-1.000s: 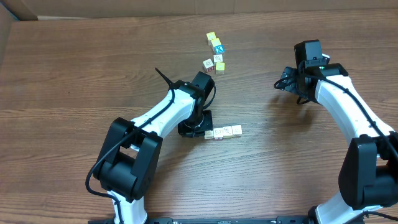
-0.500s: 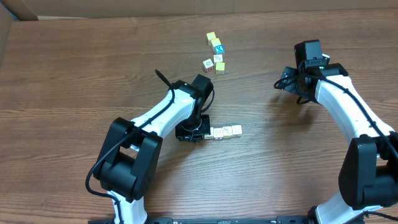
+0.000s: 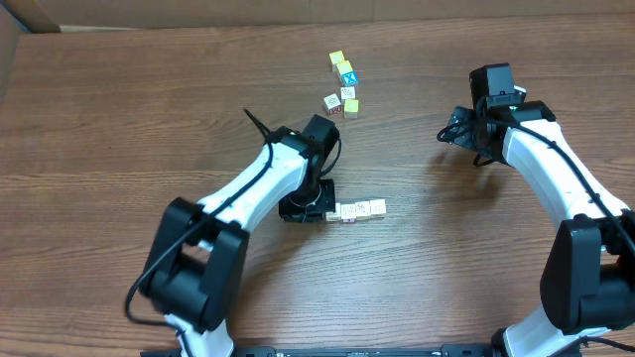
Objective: Flip 4 blocks
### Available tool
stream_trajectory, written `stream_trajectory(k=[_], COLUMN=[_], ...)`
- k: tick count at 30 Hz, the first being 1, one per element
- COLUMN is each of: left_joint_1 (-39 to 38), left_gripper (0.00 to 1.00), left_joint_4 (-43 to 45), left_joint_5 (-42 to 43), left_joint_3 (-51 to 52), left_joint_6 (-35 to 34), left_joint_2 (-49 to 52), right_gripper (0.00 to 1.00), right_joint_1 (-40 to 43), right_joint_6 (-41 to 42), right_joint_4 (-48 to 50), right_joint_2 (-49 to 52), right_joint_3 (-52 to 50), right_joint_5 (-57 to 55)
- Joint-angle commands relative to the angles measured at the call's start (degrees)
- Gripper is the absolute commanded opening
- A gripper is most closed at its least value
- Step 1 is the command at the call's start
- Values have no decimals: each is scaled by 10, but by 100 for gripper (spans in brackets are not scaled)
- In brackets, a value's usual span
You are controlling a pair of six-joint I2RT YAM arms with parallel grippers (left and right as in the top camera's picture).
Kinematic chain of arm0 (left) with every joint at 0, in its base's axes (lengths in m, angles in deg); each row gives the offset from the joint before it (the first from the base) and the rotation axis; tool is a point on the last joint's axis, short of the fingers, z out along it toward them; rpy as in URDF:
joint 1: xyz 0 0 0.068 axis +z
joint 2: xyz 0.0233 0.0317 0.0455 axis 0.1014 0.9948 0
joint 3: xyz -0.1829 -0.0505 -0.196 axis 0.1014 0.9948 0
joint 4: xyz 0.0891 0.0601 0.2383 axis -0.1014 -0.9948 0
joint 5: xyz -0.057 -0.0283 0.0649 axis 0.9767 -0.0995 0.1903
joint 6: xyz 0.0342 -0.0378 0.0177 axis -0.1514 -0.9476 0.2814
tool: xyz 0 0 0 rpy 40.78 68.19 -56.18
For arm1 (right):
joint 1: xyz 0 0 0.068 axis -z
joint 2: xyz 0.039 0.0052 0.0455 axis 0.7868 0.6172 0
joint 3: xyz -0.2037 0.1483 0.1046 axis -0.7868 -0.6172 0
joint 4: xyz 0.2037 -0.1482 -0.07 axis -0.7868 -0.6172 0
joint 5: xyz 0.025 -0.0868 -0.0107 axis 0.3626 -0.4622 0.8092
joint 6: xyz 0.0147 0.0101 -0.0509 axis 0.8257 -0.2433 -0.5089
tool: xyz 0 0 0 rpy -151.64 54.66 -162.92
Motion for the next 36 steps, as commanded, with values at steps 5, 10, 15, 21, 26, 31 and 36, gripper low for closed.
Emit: stream_trajectory(k=[5,10,15,21,26,31,36], left_joint_1=[2,1,-2,-2,-2,-2,-2], left_gripper=[4,4,4,4,4,4,4], left_joint_4=[-6,-13,43,126,153,157,157], left_joint_5=[0,-4,-40,-73,-70,-34,0], left_joint_3=[-16,-10,-1,-1,-1,-1,-1], left_joint_6=[15,15,15,15,14,13,13], left_joint_2=[-113,-115,-98,-61,-16,24,36], right_gripper=[100,100,100,100,100,100,100], right_joint_1=[-1,-1,-1,-1,-1,-1,-1], right_joint_6=[-3,-3,-3,-3,-3,-3,-3], right_joint_4=[3,3,3,3,3,3,3], right_joint_2=[-4,-4,-4,-4,-4,-4,-4], right_joint_3=[9,9,9,9,9,9,9], right_joint_5=[-8,-8,-8,-8,-8,-8,-8])
